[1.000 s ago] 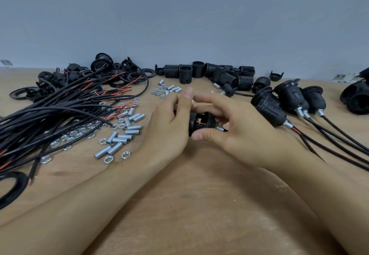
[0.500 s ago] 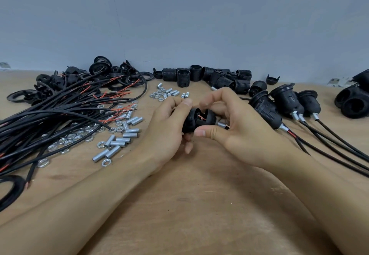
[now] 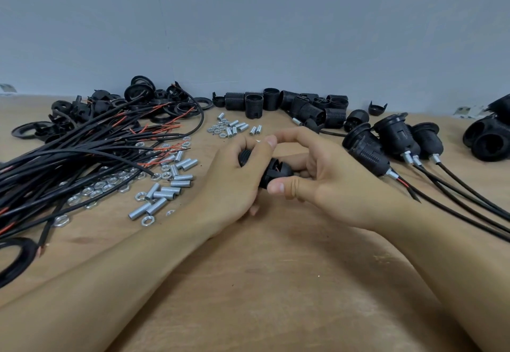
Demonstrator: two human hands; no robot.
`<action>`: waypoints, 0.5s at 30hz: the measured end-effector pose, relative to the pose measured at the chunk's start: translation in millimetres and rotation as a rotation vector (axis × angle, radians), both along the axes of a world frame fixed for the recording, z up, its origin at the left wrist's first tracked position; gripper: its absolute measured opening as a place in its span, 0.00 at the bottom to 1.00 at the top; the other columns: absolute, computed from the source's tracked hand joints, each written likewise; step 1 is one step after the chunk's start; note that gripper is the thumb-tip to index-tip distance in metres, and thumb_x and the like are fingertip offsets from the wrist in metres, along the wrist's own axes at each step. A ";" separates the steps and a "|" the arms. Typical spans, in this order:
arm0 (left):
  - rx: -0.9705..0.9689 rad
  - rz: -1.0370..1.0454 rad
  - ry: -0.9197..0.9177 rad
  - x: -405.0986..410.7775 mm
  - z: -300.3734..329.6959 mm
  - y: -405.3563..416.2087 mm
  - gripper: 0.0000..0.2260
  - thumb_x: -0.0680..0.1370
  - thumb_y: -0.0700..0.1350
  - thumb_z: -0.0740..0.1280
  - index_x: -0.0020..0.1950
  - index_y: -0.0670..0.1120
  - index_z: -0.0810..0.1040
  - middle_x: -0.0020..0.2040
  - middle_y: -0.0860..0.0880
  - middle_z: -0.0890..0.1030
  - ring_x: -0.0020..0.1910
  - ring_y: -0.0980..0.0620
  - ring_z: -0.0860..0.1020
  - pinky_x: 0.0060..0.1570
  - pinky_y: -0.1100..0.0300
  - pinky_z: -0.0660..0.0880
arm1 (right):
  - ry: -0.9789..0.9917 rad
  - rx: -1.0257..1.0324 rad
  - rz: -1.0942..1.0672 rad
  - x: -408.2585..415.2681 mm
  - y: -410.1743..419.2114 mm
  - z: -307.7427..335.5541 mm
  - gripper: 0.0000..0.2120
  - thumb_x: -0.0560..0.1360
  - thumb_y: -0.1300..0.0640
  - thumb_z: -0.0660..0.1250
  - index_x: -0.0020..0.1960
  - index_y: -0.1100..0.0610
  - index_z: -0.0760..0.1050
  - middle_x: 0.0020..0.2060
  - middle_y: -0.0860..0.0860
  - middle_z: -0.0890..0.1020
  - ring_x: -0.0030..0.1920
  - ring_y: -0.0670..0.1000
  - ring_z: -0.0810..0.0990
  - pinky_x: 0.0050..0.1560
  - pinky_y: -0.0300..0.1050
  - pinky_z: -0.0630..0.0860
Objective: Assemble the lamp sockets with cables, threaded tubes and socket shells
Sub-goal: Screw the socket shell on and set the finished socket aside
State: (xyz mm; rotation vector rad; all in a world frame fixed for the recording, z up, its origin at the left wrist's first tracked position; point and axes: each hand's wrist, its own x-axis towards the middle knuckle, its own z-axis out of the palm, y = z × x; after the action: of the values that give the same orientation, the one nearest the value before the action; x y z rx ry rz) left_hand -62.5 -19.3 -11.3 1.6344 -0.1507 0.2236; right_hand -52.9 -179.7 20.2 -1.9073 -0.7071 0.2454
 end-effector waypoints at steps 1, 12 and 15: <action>-0.001 0.007 0.001 0.2 -0.6 0.5 0.14 0.76 0.59 0.64 0.38 0.51 0.72 0.26 0.52 0.70 0.21 0.52 0.66 0.20 0.62 0.64 | 0.014 0.015 -0.023 0.3 0.7 -0.3 0.26 0.71 0.59 0.74 0.66 0.52 0.69 0.35 0.48 0.84 0.35 0.44 0.78 0.42 0.39 0.75; -0.157 -0.070 0.096 -1.1 5.2 5.2 0.29 0.75 0.65 0.54 0.49 0.43 0.82 0.49 0.42 0.84 0.49 0.45 0.81 0.59 0.44 0.73 | 0.099 -0.034 -0.010 4.7 -7.0 -1.6 0.17 0.67 0.50 0.73 0.50 0.60 0.82 0.36 0.57 0.85 0.35 0.51 0.81 0.41 0.44 0.81; -0.136 -0.041 0.085 -3.6 4.3 1.1 0.34 0.75 0.69 0.47 0.50 0.46 0.83 0.52 0.46 0.85 0.55 0.47 0.82 0.66 0.43 0.71 | 0.091 -0.049 -0.023 3.0 -8.5 -0.8 0.22 0.61 0.45 0.76 0.46 0.62 0.80 0.33 0.56 0.85 0.32 0.51 0.81 0.38 0.43 0.82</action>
State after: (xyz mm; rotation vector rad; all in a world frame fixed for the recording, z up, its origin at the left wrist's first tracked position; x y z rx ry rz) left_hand -66.1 -18.2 -7.0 1.5017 -0.1021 0.1295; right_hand -49.9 -188.2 19.4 -1.9368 -0.6238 0.3355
